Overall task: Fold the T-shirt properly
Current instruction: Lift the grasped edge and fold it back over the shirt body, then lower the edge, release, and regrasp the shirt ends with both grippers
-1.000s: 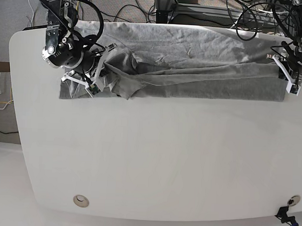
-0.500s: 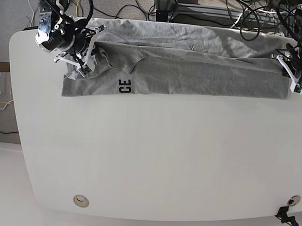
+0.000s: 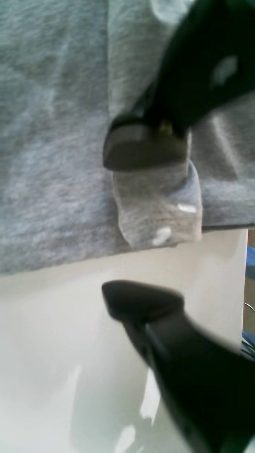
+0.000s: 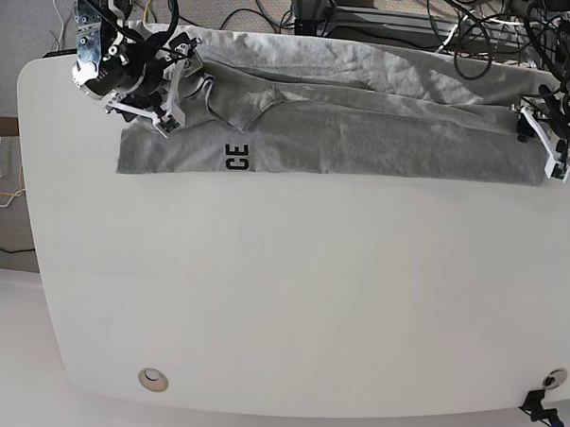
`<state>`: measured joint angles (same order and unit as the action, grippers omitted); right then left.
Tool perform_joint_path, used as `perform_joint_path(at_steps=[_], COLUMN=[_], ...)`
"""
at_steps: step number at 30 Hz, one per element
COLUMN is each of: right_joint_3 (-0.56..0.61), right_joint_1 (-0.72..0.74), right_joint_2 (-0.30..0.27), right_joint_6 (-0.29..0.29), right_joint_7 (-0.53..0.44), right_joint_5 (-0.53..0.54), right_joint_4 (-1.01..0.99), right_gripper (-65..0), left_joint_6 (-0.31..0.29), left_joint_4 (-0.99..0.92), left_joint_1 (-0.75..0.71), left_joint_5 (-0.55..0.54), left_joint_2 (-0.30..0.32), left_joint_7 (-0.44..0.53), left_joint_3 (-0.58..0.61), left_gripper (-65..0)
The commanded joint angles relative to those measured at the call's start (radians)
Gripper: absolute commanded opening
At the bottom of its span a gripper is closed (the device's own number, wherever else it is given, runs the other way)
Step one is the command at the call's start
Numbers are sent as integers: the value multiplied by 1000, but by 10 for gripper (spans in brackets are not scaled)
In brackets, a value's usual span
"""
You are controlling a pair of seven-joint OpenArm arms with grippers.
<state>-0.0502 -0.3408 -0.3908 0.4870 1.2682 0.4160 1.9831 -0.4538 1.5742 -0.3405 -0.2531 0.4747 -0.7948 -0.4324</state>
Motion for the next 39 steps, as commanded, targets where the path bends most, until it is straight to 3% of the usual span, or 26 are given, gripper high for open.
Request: perform_joint_path(at_steps=[1, 11, 16, 19, 23, 24, 26, 27, 30, 33, 39], right_joint_3=[-12, -253, -294, -293, -293, -293, -293, -293, -293, -291, -291], right_joint_1=[7, 111, 199, 243, 250, 239, 205, 194, 165, 151, 111], right_joint_2=[-17, -21, -12, 56, 152, 174, 209, 223, 234, 227, 178], right_joint_6=[-3, 5, 5, 6, 6, 6, 6, 6, 6, 6, 5], right_joint_7=[-41, -40, -35, -35, -34, -34, -32, -32, -38, -38, -58], right_joint_5=[7, 108, 108, 154, 243, 246, 248, 245, 241, 241, 240], right_joint_4=[18, 23, 22, 20, 15, 15, 14, 14, -23, -84, -192], right_gripper=[-135, -160, -160, -160, -167, -196, -316, -400, -650, -650, -650], left_joint_6=[2, 2, 2, 2, 2, 2, 2, 2, 2, 2, 2], left_joint_4=[16, 203, 257, 268, 280, 289, 306, 306, 306, 300, 208], left_joint_1=[5, 94, 102, 96, 51, 36, 10, 4, 2, -1, -29], left_joint_5=[-2, -8, -8, -8, -15, -33, -61, -68, -68, -65, -64], left_joint_2=[25, 29, -14, -52, -58, -67, -77, -78, -118, -136, -133], left_joint_7=[10, 12, 10, 10, 10, 10, 15, 16, 16, 13, 12], left_joint_3=[-6, -7, -3, 27, 73, 82, 85, 86, 79, 85, 136], left_gripper=[0, 0, 0, 0, 0, 0, 0, -34, -314, -563, -549])
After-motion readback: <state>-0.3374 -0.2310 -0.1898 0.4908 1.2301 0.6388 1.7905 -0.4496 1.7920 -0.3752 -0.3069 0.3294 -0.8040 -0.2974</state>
